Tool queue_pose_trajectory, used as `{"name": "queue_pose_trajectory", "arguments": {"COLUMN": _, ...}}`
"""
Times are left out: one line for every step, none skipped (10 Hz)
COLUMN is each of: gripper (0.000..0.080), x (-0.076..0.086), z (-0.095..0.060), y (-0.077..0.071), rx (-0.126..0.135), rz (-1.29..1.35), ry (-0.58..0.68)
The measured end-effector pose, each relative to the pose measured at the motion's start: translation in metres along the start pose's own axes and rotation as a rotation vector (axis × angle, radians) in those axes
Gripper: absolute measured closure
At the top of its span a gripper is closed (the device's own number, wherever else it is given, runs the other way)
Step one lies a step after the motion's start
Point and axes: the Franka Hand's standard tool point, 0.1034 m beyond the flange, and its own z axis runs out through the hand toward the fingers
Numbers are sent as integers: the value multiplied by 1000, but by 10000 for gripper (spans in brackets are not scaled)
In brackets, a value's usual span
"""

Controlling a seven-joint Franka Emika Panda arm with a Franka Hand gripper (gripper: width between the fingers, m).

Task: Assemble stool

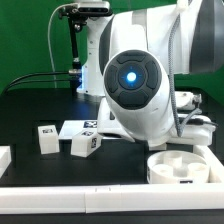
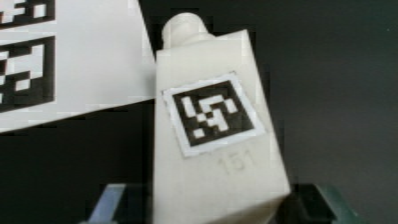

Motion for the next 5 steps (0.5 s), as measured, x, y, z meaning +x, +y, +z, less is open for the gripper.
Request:
{"name": "queue_pose_trajectory", "arguments": {"gripper": 484, "x": -6, "z": -13, "y": -3, "rx": 0, "rz": -11, "ry": 13}}
{"name": "queue_pose_trajectory", "arguments": {"gripper": 482, "x": -17, "z": -32, "y": -6, "rx": -11, "rz": -28, "ry": 4}}
{"name": "queue_pose_trajectory", "arguments": {"gripper": 482, "x": -25, "z": -54, "y": -11, "rx": -17, "rz": -47, "ry": 11}}
{"name": "queue_pose_trajectory", "arguments": {"gripper": 482, "x": -27, "z": -77, "y": -17, "rx": -12, "rz": -68, "ry": 75}}
{"name": "queue_pose_trajectory", "arguments": {"gripper": 482, "x": -30, "z": -94, "y": -23, "rx": -1, "rz": -83, "ry": 159}}
